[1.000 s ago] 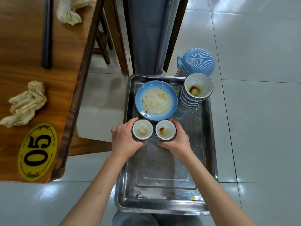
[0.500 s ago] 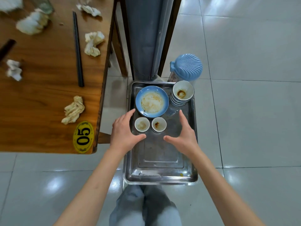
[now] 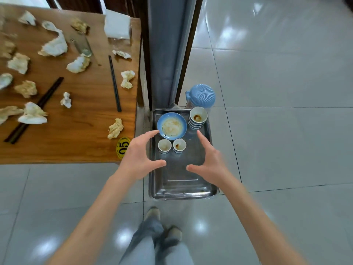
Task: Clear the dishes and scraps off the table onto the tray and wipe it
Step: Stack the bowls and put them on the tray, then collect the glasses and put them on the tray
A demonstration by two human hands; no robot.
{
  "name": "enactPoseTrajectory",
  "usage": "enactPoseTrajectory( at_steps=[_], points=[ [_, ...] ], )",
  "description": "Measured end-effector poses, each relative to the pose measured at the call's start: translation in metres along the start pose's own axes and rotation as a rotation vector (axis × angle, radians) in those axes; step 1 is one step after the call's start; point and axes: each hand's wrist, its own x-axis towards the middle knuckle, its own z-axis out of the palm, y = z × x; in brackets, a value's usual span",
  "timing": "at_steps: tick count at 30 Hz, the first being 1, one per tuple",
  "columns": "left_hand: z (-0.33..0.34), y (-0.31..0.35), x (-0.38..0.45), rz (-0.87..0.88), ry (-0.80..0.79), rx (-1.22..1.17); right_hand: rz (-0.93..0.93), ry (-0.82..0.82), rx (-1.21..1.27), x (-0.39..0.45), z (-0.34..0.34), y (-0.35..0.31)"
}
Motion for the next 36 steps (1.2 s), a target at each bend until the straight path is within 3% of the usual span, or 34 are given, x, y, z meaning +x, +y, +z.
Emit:
enactPoseTrajectory(
  at_steps=[11, 19, 28, 36],
  points=[
    [-0.061, 0.015, -0.117, 0.002, 0.196, -0.026, -0.253, -0.038, -0.056, -0.095, 0.006, -0.070],
    [-0.124, -0.008, -0.206, -0.135, 0.361, 0.009, -0.409, -0.159, -0.048, -0.123, 0.051, -0.132],
    [-0.227, -0.075, -0.255, -0.269, 0.524, 0.023, -0.539, -0.321, -0.099, -0.103, 0.143, -0.248],
    [-0.370, -0.188, -0.257, -0.359, 0.610, 0.044, -0.548, -0.305, -0.110, -0.047, 0.261, -0.394]
  ],
)
